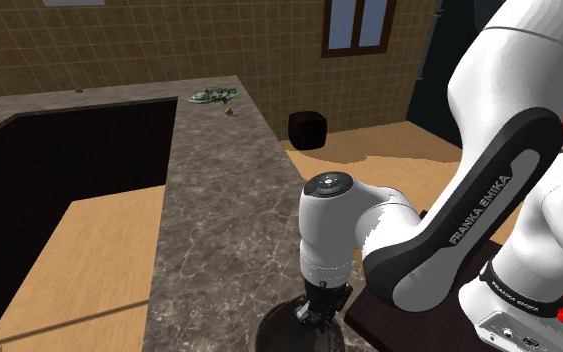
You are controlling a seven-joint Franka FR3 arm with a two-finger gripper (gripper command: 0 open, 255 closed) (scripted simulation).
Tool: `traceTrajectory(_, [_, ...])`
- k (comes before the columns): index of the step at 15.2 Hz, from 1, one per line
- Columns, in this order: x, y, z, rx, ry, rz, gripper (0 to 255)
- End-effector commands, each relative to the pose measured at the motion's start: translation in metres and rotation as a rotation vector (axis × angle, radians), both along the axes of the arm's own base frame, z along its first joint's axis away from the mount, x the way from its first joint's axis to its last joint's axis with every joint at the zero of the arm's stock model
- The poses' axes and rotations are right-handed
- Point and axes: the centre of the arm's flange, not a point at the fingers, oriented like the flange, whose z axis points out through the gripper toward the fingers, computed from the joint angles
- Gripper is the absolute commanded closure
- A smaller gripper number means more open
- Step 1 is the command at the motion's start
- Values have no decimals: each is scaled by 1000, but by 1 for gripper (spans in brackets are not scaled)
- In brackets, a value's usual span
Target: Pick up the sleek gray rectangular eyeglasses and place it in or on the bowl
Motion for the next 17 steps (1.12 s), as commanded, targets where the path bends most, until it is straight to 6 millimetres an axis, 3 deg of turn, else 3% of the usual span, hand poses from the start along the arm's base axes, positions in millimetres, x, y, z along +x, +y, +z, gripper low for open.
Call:
traceTrajectory(1, [0, 0, -3, 0, 1, 1, 255])
traceTrajectory(7, [0, 0, -3, 0, 1, 1, 255])
traceTrajectory(8, [0, 0, -3, 0, 1, 1, 0])
traceTrajectory(13, [0, 0, -3, 0, 1, 1, 0])
traceTrajectory(17, [5, -2, 47, 0, 1, 1, 0])
